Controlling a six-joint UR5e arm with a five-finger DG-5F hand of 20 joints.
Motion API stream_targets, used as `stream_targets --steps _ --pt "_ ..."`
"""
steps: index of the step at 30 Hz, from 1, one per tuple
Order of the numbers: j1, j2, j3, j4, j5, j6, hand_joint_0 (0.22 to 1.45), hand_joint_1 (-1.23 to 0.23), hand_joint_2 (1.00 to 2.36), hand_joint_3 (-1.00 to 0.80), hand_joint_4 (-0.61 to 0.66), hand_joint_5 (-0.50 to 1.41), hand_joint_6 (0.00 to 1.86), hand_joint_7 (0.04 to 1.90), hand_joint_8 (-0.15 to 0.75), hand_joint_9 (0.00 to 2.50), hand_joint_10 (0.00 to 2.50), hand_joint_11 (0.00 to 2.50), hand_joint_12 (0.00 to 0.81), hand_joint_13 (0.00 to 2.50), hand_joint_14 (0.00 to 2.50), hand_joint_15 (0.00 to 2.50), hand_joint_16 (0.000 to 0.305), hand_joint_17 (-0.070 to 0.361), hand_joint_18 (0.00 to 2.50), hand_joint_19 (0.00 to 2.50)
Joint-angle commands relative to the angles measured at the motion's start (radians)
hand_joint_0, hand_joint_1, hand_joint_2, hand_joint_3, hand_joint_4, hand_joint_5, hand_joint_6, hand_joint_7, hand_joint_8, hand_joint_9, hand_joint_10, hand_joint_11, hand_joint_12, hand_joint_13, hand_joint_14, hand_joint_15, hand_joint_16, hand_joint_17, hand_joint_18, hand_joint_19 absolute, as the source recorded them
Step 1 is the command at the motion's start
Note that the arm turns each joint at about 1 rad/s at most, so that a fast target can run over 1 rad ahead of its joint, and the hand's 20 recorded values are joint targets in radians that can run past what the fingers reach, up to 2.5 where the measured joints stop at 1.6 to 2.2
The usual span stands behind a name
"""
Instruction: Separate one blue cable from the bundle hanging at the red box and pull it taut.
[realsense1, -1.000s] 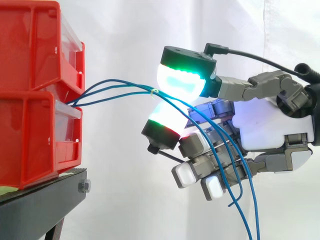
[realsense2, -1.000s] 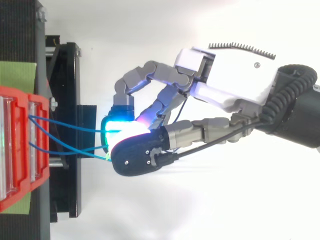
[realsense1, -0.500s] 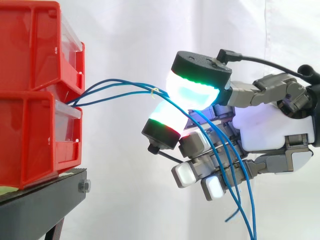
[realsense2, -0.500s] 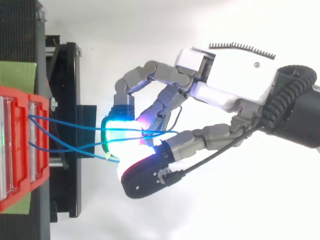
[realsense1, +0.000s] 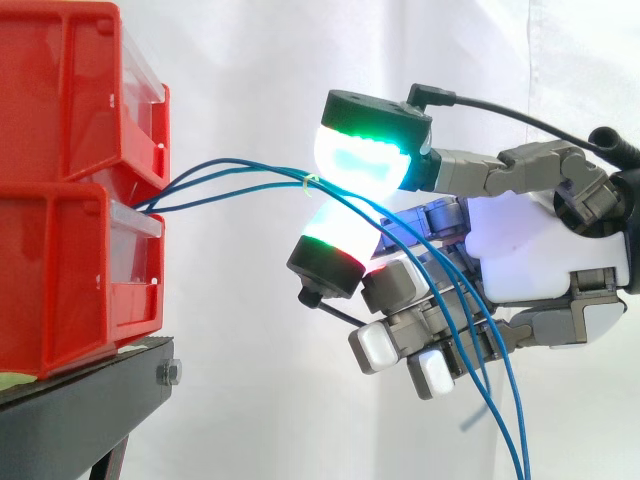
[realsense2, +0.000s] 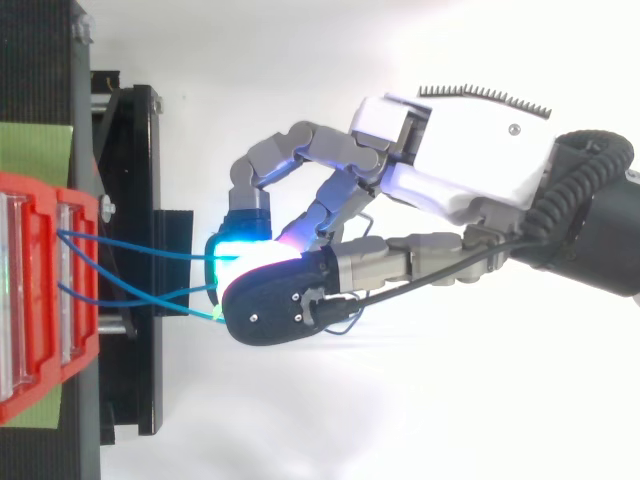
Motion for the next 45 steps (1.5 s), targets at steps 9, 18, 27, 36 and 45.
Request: stream_targets --steps 9,18,27,36,45 --pt "0.000 0.000 0.000 -0.006 0.000 0.000 0.72 -0.84 1.00 -0.50 0.02 -0.17 0.96 1.09 0.340 1.15 0.02 1.09 0.346 1.02 0.02 0.67 0.048 0.108 0.96 0.75" --pt "0.000 0.000 0.000 -0.006 0.002 0.000 0.69 -0.93 1.00 -0.50 0.03 -0.16 0.96 1.09 0.336 1.17 0.02 1.10 0.335 1.03 0.02 0.69 0.047 0.105 0.96 0.74" --pt "0.000 0.000 -0.002 -0.006 0.002 0.000 0.59 -1.01 1.00 -0.50 0.06 -0.15 0.95 1.06 0.335 1.18 0.02 1.10 0.339 1.04 0.02 0.70 0.047 0.105 0.96 0.75" --pt "0.002 0.000 -0.002 -0.004 0.002 0.000 0.52 -0.61 1.00 -0.50 0.09 -0.15 0.94 1.02 0.361 1.22 0.02 1.06 0.364 1.06 0.02 0.71 0.051 0.114 0.98 0.77" --pt "0.002 0.000 -0.002 -0.003 0.002 0.000 0.62 -0.68 1.01 -0.38 0.10 -0.15 0.92 1.12 0.347 1.18 0.02 1.08 0.360 1.04 0.02 0.72 0.049 0.110 0.95 0.80"
